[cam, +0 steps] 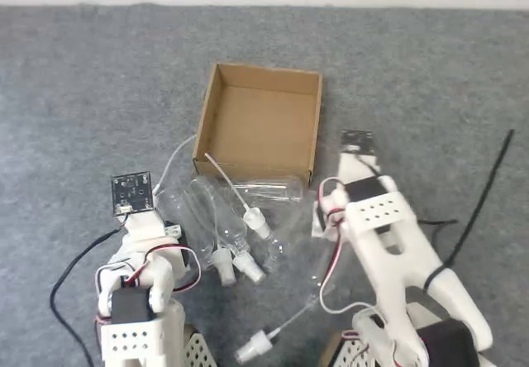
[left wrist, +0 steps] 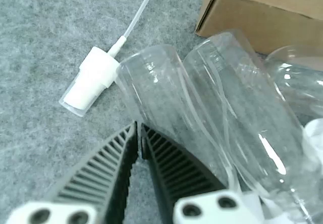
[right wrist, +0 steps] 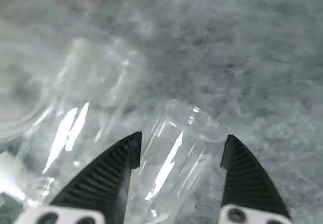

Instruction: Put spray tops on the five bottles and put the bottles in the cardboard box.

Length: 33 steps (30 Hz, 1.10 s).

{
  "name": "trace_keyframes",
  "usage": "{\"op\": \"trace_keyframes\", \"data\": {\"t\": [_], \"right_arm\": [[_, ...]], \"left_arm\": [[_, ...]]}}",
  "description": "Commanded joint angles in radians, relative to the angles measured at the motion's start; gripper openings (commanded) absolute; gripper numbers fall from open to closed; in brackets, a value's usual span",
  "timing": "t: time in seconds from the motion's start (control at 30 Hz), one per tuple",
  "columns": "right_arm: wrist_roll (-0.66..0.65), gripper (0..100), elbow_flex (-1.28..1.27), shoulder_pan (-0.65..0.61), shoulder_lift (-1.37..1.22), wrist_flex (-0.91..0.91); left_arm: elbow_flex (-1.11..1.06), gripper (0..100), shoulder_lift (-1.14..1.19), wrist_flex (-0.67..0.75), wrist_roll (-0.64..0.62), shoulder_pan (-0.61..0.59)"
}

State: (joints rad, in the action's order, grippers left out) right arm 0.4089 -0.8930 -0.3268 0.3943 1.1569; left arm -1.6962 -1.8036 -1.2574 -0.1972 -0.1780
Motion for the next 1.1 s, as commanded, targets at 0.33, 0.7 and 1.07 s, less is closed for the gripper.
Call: {"op": "trace_keyframes", "data": {"t": [0.33, 0.7, 1.07], "right_arm": [[0.012, 21.4, 0.035, 0.398, -0.025, -0.11], [0.166, 21.3, 0.063, 0.567, -0.024, -0.189], [0.391, 21.7, 0.152, 0.593, -0.024, -0.197]], "left_arm": [[0.012, 1, -0.018, -0.005, -0.002, -0.002], [0.012, 1, -0.018, -0.005, -0.002, -0.002], [0.012, 1, -0.018, -0.005, -0.002, -0.002]]}}
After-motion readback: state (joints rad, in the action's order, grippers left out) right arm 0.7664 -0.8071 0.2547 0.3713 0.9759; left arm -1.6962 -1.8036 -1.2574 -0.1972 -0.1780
